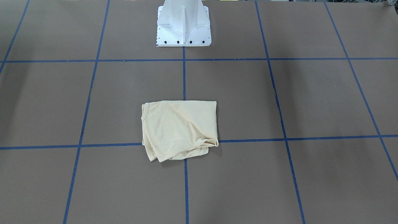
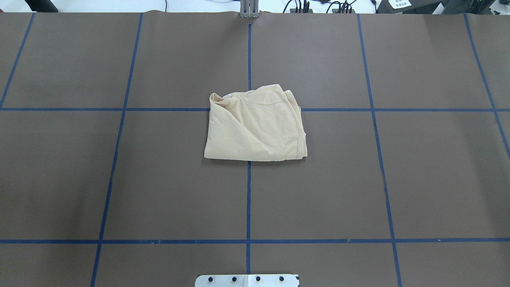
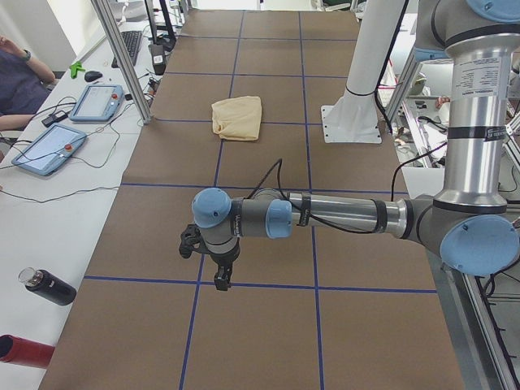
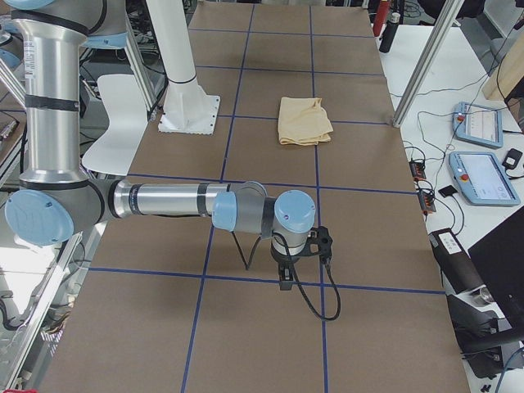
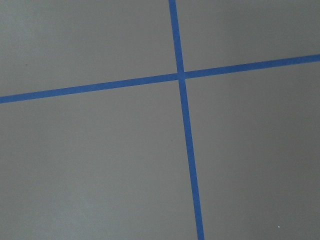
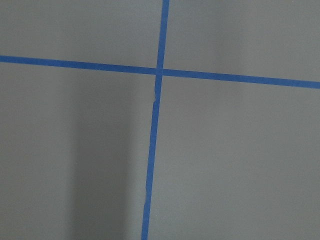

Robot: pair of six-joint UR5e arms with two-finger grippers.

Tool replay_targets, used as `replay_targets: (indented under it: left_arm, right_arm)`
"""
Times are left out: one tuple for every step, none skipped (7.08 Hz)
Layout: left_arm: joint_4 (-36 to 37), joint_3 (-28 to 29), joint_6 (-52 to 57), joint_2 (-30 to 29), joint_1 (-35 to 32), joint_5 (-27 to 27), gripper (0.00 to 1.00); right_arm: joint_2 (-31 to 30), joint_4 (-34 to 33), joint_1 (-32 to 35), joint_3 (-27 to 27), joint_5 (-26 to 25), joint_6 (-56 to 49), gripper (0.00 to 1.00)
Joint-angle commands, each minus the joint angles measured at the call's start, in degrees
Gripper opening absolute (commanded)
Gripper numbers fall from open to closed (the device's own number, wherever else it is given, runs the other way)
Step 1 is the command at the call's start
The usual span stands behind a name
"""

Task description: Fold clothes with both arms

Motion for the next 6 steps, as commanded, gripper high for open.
replay_targets:
  left_arm:
    - [-0.1,-0.6,-7.0,-0.4,0.0,-0.1,1.0]
    - [-0.1,-0.5,-7.0,-0.3,0.0,-0.1,1.0]
    - [-0.1,-0.5,-6.9,-0.4,0.0,-0.2,1.0]
    - [-0.1,-0.5,-6.9,-0.3,0.0,-0.2,1.0]
    - [-0.1,-0.6,-6.9,-0.3,0.0,-0.2,1.0]
    - [-0.1,-0.6,-6.9,-0.3,0.0,-0.2,1.0]
  right_arm:
    - [0.0,0.0,0.0,-0.1,0.0,0.1,1.0]
    - [0.0,0.0,0.0,0.0,0.1,0.1,1.0]
    - [0.0,0.0,0.0,0.0,0.1,0.1,1.0]
    - [0.0,0.0,0.0,-0.1,0.0,0.1,1.0]
    - [-0.1,-0.1,0.0,-0.2,0.0,0.1,1.0]
    - [-0.2,0.0,0.0,-0.5,0.0,1.4,1.0]
